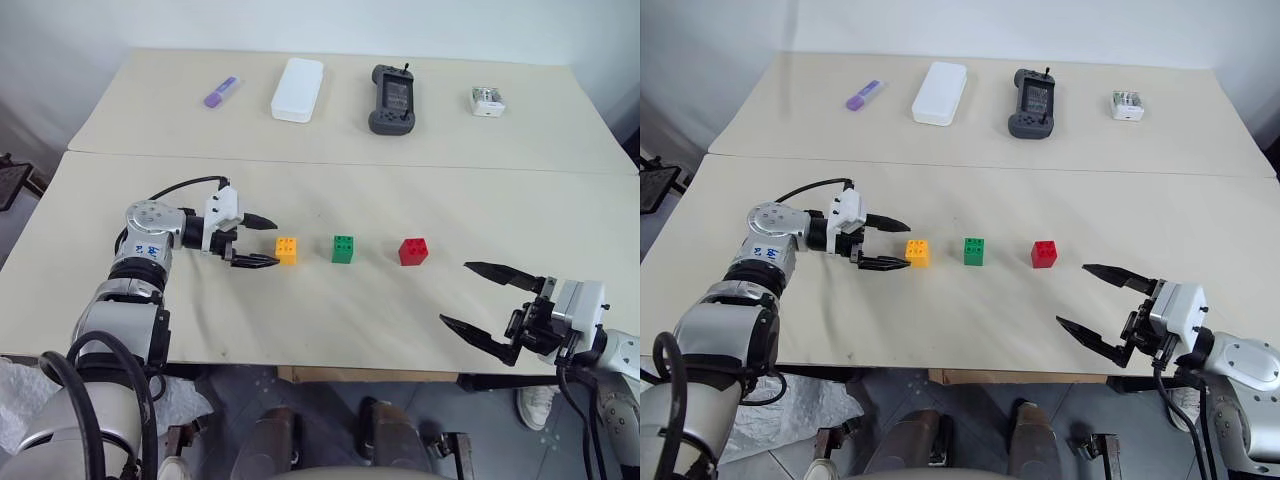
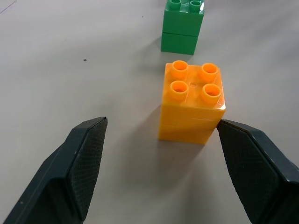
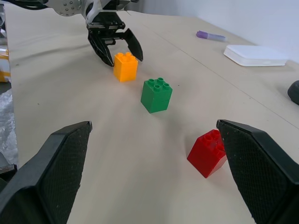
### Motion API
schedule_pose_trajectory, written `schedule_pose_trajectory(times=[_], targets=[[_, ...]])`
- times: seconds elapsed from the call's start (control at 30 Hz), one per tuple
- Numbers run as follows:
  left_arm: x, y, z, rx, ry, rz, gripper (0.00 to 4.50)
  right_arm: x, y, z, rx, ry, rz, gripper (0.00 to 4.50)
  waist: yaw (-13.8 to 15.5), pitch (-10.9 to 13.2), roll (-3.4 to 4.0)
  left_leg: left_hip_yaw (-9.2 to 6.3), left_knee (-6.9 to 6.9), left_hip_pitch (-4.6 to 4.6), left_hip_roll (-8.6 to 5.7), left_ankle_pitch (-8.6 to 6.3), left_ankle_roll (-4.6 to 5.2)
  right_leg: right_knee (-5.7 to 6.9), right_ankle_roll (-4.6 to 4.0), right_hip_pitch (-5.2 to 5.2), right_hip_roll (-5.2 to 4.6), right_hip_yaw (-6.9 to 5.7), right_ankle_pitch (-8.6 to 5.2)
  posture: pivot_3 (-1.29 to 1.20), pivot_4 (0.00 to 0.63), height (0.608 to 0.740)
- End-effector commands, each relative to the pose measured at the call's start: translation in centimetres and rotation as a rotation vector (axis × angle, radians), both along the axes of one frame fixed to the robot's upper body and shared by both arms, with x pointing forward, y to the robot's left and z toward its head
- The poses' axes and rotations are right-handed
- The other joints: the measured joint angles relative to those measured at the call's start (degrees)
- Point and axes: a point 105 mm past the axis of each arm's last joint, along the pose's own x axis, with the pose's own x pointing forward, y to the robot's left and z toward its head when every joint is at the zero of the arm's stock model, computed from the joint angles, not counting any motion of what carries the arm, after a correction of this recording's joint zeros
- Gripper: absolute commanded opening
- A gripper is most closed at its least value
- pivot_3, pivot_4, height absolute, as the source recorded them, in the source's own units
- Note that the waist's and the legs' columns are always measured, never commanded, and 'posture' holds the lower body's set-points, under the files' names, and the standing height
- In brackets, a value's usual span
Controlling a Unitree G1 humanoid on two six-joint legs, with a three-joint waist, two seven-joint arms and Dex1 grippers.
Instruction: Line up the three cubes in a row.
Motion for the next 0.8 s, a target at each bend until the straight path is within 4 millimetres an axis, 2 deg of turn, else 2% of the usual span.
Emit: schedule_pose_trajectory(times=[0.03, 0.13, 0.23, 0.33, 0.5, 0.6, 0.8], targets=[[-1.4, 2.1, 1.3, -0.075, -0.036, -0.040, 3.97, -0.3, -0.1, 0.7, -0.001, -0.015, 0.020, 4.50, -0.3, 0.0, 0.00, 0.00, -0.01, 0.01, 0.01, 0.00, 0.00, 0.01, 0.00, -0.02, 0.00, 0.00, 0.00, 0.00, 0.150, 0.740], [-3.3, 4.4, 1.4, -0.096, -0.051, -0.028, 4.47, -0.4, -0.6, 0.5, 0.007, 0.000, 0.025, 4.50, -1.0, 0.0, 0.00, -0.08, -0.03, 0.02, 0.11, 0.00, 0.00, 0.03, 0.00, -0.09, 0.00, 0.04, 0.00, 0.00, 0.150, 0.740], [-5.2, 5.9, 1.7, -0.132, -0.061, 0.016, 4.47, -0.2, -1.1, 0.4, 0.049, 0.006, 0.045, 4.50, -1.3, 0.0, 0.00, -0.36, -0.03, 0.05, 0.13, -0.01, 0.00, 0.05, 0.00, -0.08, -0.01, 0.08, 0.00, 0.00, 0.150, 0.740], [-7.8, 7.7, 1.9, -0.194, -0.088, 0.175, 4.47, 1.0, -1.4, -0.3, 0.052, 0.038, 0.090, 4.50, -1.8, 0.0, 0.01, -0.42, 0.00, 0.09, 0.07, -0.02, 0.03, 0.07, -0.01, -0.05, -0.12, 0.15, 0.01, 0.00, 0.150, 0.740], [-10.1, 8.6, 2.1, -0.249, -0.123, 0.322, 4.47, 2.8, -1.0, 0.2, 0.063, -0.016, 0.168, 4.50, -1.2, 0.0, 0.06, -0.55, 0.02, 0.14, 0.13, -0.06, -0.02, 0.02, -0.07, -0.02, -0.12, 0.18, 0.03, 0.00, 0.150, 0.740], [-10.6, 8.5, 2.0, -0.260, -0.131, 0.359, 4.47, 4.0, -0.8, 0.4, 0.057, -0.010, 0.212, 4.50, -0.9, 0.0, 0.11, -0.59, 0.02, 0.16, 0.12, -0.06, -0.05, 0.02, -0.12, 0.01, -0.13, 0.15, 0.06, 0.00, 0.150, 0.740], [-10.0, 8.0, 1.9, -0.272, -0.155, 0.351, 4.47, 5.3, -0.7, 1.0, 0.047, -0.029, 0.257, 4.50, -0.9, 0.0, 0.15, -0.57, -0.02, 0.12, 0.08, -0.07, -0.06, 0.01, -0.15, -0.04, -0.11, 0.12, 0.08, 0.00, 0.150, 0.740]])
